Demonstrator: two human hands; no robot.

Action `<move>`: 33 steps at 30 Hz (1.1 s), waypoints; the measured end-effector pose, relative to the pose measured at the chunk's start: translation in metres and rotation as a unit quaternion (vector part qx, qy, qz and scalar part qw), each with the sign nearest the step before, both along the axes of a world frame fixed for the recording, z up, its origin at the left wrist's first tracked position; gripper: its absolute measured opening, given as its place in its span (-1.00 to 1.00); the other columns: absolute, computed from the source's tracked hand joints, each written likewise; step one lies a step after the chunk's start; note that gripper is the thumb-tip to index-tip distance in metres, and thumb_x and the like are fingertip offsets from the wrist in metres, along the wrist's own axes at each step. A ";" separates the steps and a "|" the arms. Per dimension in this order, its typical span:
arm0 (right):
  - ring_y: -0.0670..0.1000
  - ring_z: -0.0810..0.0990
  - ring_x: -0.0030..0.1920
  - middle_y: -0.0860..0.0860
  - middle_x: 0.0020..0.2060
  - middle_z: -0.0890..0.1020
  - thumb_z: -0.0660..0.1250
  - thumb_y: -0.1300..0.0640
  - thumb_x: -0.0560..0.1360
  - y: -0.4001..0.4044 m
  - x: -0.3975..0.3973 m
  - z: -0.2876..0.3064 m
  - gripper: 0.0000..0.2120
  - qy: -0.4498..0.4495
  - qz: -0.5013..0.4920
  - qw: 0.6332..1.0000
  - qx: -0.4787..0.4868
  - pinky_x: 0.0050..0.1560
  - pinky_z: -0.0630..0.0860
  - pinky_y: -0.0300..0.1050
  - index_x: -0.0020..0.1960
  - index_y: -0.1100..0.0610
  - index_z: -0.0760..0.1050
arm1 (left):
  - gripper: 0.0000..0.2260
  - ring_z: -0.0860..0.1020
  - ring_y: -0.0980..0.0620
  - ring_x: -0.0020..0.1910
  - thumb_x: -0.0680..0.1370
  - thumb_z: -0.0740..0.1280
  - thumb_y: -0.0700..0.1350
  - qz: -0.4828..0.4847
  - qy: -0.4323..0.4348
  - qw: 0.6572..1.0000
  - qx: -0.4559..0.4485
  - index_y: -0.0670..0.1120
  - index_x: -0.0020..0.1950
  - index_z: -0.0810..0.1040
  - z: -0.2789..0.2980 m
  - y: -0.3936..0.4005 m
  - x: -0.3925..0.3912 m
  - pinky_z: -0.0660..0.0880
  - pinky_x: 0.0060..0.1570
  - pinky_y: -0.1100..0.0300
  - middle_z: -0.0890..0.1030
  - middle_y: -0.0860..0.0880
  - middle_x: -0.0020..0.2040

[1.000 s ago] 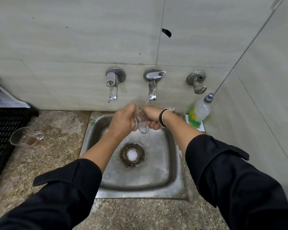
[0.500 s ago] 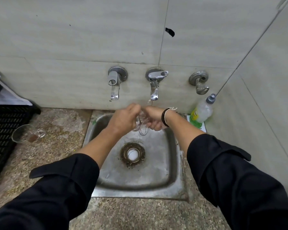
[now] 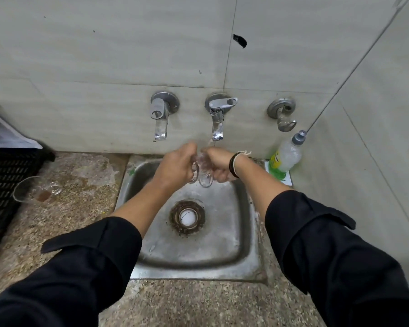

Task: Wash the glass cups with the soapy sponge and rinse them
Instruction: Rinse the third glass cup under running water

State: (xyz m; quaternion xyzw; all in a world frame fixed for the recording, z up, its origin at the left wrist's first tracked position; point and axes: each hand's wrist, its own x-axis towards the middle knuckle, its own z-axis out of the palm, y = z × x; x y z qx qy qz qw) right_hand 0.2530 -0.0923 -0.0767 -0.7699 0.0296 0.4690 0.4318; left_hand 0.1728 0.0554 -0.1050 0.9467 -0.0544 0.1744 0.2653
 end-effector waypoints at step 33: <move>0.16 0.72 -0.14 0.11 -0.06 0.70 0.27 -0.25 0.57 -0.029 -0.008 0.018 -0.63 -0.087 0.014 0.989 0.122 0.00 0.66 0.09 0.16 0.02 0.51 | -0.67 0.65 -0.13 0.09 0.64 0.32 0.08 -0.037 0.220 0.667 -0.711 -0.13 0.22 0.64 -0.012 -0.027 0.005 0.58 0.14 -0.08 0.65 -0.21 0.17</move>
